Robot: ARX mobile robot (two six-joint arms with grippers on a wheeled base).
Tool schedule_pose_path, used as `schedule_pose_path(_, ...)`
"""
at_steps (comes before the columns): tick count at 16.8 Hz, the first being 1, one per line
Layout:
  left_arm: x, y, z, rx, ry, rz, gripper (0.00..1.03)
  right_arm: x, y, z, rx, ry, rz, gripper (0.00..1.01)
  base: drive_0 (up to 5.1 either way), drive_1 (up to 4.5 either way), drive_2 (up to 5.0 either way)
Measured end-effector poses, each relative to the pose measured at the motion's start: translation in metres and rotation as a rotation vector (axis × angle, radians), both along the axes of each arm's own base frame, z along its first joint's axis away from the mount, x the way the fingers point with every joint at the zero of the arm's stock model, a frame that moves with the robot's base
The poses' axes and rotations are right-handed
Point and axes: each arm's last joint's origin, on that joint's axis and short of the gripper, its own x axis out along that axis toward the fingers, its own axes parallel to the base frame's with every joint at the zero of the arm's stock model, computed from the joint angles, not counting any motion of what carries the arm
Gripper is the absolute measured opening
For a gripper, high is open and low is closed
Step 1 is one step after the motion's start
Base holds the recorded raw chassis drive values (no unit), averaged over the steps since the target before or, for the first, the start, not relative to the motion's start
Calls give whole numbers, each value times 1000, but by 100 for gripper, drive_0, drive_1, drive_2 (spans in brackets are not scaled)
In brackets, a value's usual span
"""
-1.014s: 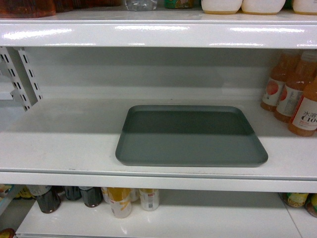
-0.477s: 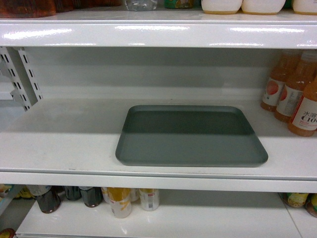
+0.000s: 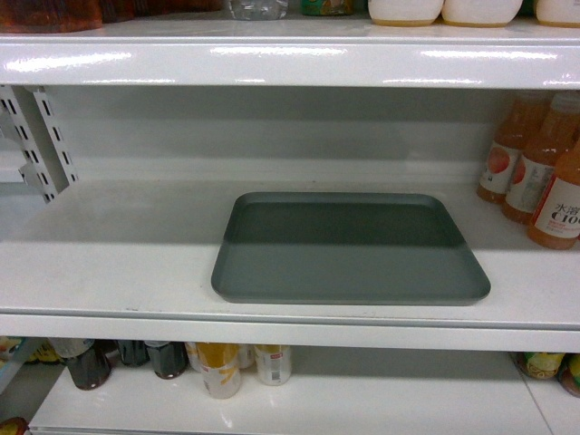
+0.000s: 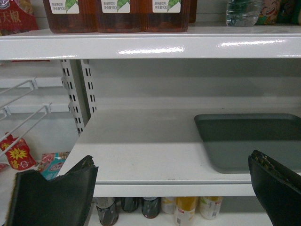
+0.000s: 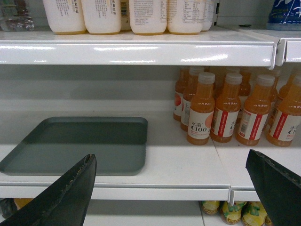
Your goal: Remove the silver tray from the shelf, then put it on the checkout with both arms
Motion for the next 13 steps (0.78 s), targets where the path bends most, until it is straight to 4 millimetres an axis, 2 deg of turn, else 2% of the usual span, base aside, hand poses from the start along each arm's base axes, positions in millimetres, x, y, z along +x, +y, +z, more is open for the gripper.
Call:
schedule_pose_path(9,0,0,0,0,0,0,98,0,0,0,0,0,0,98,0,0,0)
schedule_pose_path(10,0,0,-2,-5,31,11,98,0,0,-2,6,66,17,98,0,0,0)
schedule_pose_path(11,1,-2,-2,-26,220,74,98,7,0,-3,20,202,71,98,0,0,0)
schedule_pose_path(12,14,-9,5,-9,398,115,98,19,0,-4,29,272,95,98,0,0,0)
schedule_pose_path(13,33,-14,11,-30,451,105,98,31,0,-7,40,313,131,98,0,0,0)
